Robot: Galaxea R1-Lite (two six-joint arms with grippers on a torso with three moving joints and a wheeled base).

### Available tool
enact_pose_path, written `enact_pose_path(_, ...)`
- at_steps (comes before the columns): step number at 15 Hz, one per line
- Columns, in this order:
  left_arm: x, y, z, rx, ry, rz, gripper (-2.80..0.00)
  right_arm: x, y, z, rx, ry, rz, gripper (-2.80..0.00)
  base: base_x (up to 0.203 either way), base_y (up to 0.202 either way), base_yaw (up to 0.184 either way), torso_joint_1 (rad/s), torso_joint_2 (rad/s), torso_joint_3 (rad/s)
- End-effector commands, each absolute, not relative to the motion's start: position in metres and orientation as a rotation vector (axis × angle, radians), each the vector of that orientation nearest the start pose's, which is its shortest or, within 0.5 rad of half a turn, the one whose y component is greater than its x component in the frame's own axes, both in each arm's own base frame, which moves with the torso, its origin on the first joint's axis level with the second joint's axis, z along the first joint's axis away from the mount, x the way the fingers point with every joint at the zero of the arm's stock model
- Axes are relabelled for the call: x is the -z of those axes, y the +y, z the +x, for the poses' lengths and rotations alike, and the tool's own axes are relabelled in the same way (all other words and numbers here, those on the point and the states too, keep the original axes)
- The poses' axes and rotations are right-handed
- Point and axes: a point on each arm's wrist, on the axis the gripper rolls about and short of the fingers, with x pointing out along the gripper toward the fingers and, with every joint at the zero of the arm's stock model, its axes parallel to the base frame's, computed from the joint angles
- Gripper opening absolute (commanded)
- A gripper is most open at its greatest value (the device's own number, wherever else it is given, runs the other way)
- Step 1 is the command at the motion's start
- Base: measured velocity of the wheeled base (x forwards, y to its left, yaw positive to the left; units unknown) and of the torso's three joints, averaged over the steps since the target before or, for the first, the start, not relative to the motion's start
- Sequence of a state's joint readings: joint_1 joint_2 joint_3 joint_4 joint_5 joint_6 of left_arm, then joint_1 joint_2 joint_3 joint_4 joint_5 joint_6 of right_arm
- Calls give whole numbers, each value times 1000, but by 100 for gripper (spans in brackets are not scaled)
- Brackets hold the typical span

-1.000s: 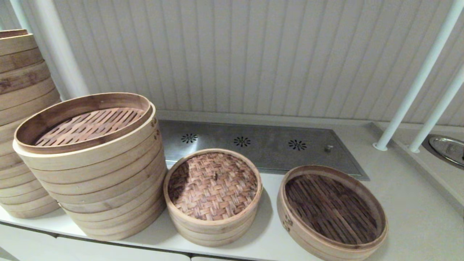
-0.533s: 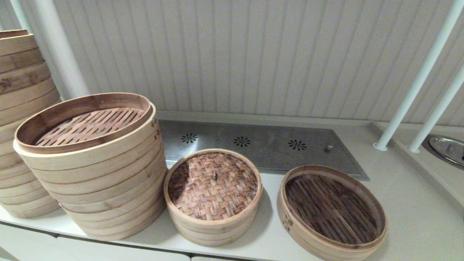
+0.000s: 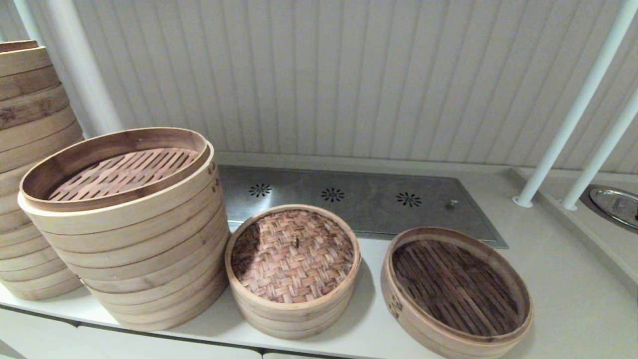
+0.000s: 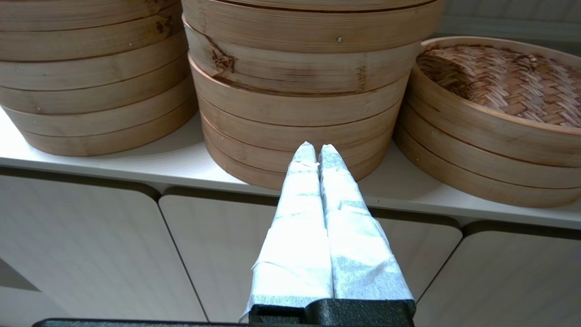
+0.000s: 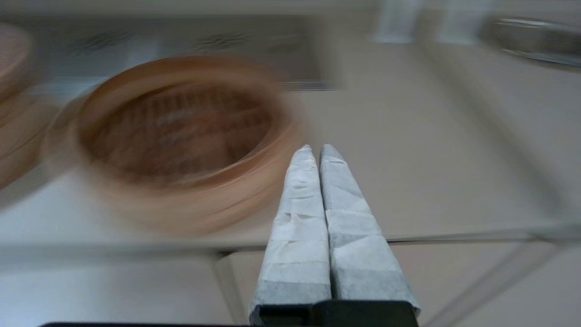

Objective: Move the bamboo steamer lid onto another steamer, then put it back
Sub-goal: Pick up the steamer

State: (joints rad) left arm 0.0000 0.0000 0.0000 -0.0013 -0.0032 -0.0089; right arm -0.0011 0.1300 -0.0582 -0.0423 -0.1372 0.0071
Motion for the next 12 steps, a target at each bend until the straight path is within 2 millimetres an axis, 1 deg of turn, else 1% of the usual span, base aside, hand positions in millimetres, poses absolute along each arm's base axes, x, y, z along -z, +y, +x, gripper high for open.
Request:
enact_pose_path(1,-76,0,-23,3,0,-9,-280,-84,-1,-21,35,-4,1,-280,0,0,0,0,0,0)
enact_pose_path(2,-76,0,-23,3,0,-9,-280,-77,0,-23,17,4,-17,-280,0,0,0,0,0,0)
enact_pose_path(3,-76,0,-23,3,0,-9,-280,-75,0,-23,4,12,-45,-280,0,0,0,0,0,0)
enact_pose_path(8,-76,0,-23,3,0,-9,-280,-76,0,-23,0,4,-35,-280,0,0,0,0,0,0)
enact_pose_path(12,-76,0,-23,3,0,-9,-280,-76,0,-23,6,0,20,-280,0,0,0,0,0,0)
